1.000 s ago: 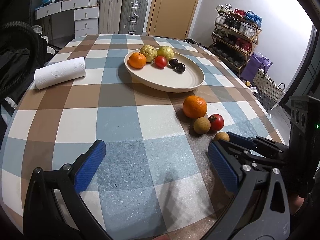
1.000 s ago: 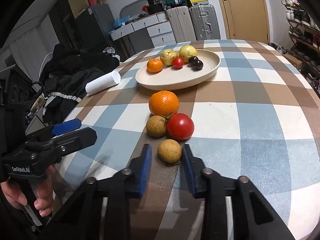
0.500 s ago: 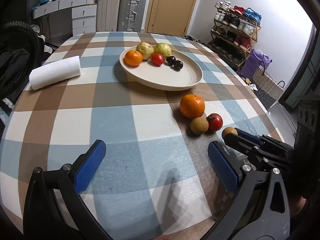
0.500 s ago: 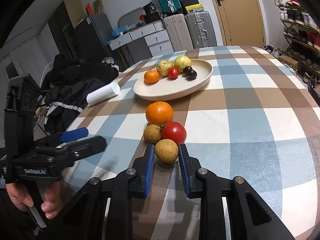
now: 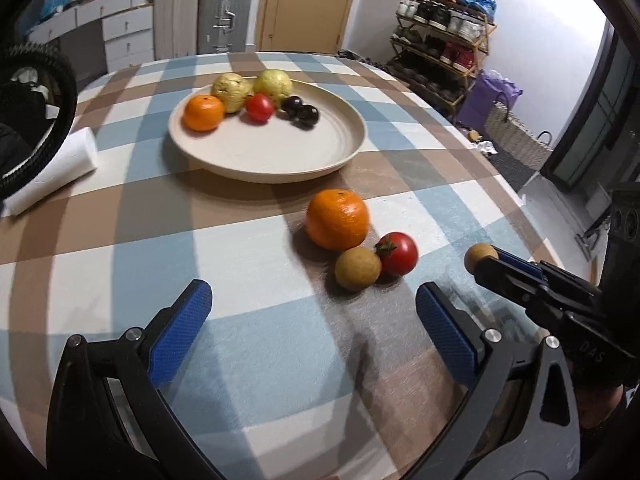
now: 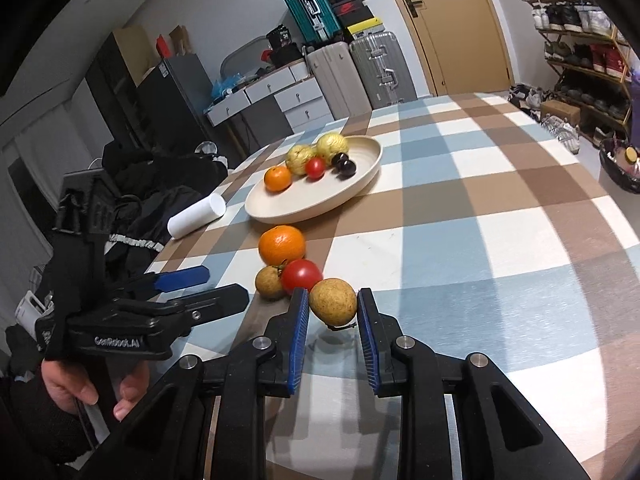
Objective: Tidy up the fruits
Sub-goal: 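Hold the kiwi in the right tool while the left tool grasps another brown kiwi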
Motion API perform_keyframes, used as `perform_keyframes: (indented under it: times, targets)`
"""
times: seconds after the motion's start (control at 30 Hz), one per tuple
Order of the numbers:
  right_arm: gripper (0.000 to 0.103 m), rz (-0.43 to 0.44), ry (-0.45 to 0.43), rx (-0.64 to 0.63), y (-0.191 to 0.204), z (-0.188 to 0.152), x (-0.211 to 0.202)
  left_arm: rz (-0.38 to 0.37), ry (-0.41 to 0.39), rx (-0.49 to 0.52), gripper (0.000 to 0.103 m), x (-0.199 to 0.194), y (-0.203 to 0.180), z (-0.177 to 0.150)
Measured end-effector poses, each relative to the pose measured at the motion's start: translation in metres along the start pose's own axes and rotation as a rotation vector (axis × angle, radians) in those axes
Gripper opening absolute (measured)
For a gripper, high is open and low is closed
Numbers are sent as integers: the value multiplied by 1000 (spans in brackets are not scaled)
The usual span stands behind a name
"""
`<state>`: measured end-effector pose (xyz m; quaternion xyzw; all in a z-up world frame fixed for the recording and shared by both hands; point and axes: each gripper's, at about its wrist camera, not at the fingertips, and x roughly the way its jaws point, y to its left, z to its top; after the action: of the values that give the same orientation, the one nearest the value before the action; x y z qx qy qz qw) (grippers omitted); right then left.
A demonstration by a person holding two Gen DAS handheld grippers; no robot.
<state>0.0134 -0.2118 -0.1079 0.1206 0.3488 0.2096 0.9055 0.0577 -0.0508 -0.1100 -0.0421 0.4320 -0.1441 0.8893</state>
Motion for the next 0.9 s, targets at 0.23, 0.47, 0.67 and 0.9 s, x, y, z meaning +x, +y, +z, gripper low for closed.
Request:
perform_keyframes:
  times: [0.23,0.47,0.67,0.9]
  targets:
    - [25,2,-12,2,-6,2,-6,-64,10,34,75,14,-7,7]
    - [25,1,-3,-15,-5,3,-4,-112,22,47,39,22,-10,8]
    - [25,0,8,-25,-2,4,0,-162,25,56,23,22,-7,6]
    - [25,-3,11,-26,0,8,3,-202,26,47,23,17,-3,5]
